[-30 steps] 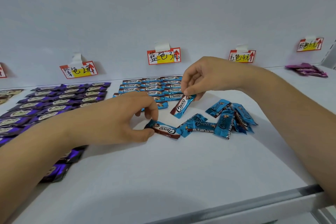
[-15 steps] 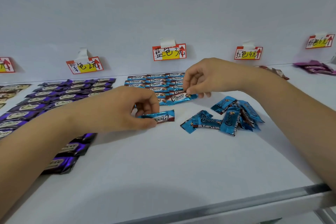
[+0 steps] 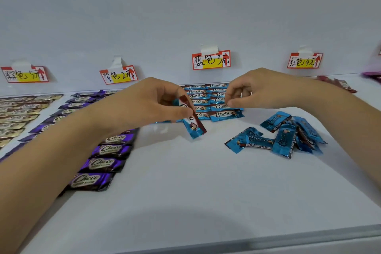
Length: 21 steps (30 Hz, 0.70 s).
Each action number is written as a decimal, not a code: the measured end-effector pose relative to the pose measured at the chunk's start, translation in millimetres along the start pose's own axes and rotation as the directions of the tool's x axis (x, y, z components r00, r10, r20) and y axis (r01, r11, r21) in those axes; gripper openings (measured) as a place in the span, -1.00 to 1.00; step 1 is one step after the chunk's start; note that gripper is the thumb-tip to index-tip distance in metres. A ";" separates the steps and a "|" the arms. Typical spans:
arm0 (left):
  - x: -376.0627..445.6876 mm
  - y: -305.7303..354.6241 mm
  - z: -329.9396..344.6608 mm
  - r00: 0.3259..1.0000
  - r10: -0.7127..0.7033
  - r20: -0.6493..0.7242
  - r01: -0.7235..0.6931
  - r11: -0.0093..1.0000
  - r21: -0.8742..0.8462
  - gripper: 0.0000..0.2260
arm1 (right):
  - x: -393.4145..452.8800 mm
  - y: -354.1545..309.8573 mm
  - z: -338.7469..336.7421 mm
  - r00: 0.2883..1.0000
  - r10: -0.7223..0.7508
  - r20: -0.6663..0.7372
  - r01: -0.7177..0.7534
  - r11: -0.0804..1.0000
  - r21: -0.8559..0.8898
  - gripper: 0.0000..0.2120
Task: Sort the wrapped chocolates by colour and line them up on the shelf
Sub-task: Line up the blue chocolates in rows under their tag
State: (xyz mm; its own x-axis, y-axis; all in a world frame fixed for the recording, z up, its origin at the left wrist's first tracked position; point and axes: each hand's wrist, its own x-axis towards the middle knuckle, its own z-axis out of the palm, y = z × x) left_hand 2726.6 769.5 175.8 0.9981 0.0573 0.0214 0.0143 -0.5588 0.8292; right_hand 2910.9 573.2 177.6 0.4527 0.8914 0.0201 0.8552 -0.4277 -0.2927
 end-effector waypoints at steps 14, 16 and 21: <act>-3.0 -15.7 -15.3 0.991 0.049 0.128 -0.126 0.686 0.717 -0.79 | 0.5 -9.1 4.7 0.992 -0.090 0.093 0.087 0.995 0.038 -0.86; -1.7 -17.2 -17.8 0.993 0.038 0.114 -0.109 0.687 0.718 -0.82 | 1.0 -8.2 5.3 0.992 -0.083 0.095 0.080 0.996 0.040 -0.85; -0.9 -23.2 -24.3 0.993 0.072 0.088 -0.114 0.671 0.732 -0.78 | 0.6 -4.0 3.1 0.994 -0.051 0.093 0.049 0.998 0.028 -0.84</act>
State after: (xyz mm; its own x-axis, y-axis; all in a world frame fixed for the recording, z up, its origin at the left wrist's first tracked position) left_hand 2723.9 802.5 170.1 0.9979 -0.0562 0.0322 -0.0603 -0.9875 0.1453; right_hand 2907.0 575.9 175.8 0.3831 0.9221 -0.0540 0.8688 -0.3795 -0.3180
